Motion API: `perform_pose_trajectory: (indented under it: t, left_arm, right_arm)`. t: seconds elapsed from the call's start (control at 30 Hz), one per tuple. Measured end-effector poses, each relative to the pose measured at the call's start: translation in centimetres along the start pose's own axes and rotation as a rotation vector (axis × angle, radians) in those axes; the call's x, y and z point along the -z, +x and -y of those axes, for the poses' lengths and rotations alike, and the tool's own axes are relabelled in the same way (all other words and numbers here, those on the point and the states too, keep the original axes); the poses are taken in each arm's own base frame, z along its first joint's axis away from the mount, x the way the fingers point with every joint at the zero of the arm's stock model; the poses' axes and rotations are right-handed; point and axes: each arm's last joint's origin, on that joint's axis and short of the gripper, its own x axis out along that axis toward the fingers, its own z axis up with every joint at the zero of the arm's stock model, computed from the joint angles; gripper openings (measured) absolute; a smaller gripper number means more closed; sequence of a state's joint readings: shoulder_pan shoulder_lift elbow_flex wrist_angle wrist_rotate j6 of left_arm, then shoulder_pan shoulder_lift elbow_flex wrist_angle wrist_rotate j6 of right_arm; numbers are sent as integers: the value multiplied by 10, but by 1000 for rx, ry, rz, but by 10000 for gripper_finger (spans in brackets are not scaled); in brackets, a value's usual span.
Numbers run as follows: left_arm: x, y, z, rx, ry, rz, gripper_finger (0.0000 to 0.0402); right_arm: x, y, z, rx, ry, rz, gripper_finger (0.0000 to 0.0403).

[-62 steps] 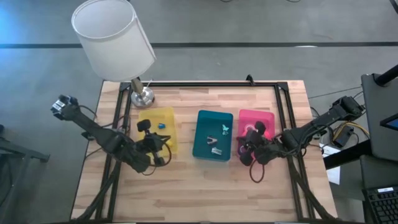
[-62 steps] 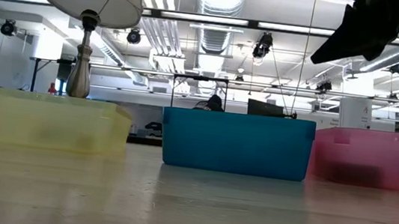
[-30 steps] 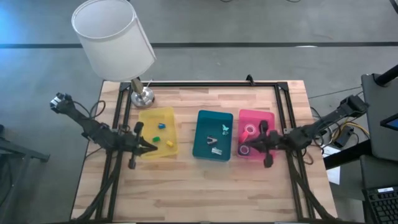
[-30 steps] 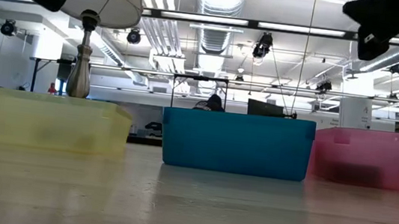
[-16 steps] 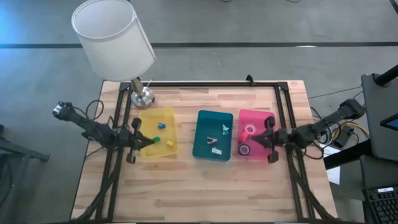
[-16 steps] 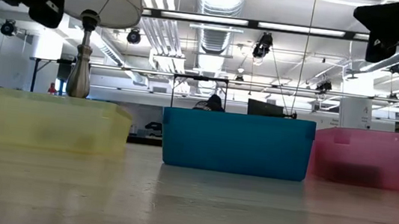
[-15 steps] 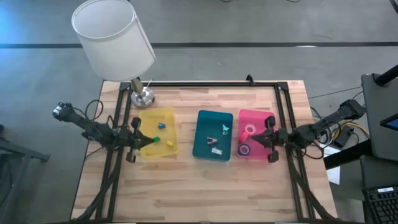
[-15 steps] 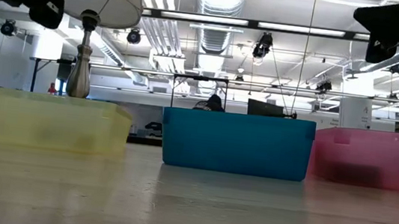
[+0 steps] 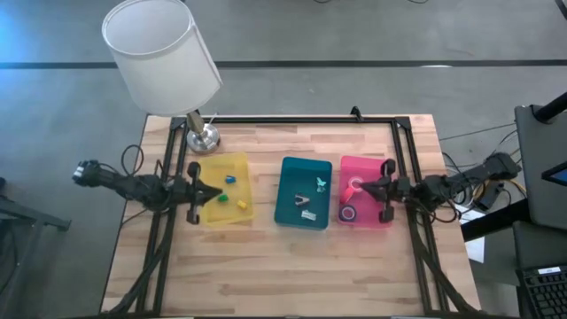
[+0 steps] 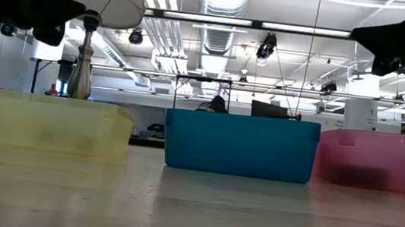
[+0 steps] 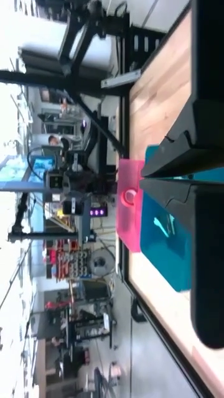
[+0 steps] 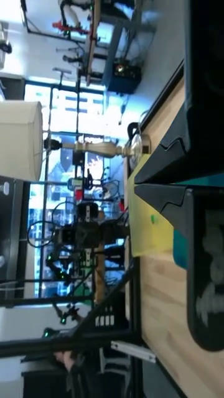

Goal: Pick and place Stapler, Stapler remover, tape
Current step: Return to Home Position

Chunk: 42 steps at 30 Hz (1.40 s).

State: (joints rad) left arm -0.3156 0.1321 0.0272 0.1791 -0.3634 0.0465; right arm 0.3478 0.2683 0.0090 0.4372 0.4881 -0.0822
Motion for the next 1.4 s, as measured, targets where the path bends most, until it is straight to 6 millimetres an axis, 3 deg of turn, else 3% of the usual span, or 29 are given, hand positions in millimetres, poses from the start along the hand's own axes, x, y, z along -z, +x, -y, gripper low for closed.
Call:
perform_pose_trajectory:
  t: [0.73, 0.97, 1.17, 1.4]
  left_arm:
    - [14, 0, -17, -112, -4, -85, 19]
    - [15, 0, -19, -105, 4, -86, 20]
    - [15, 0, -20, -109, 26, -86, 21]
    - [16, 0, -20, -115, 14, -97, 19]
  right_arm:
    - [14, 2, 28, 208, 22, -126, 9]
    - [12, -9, 32, 136, 28, -95, 9]
    - [11, -9, 32, 128, 12, -136, 9]
    - [13, -9, 28, -6, -41, -144, 9]
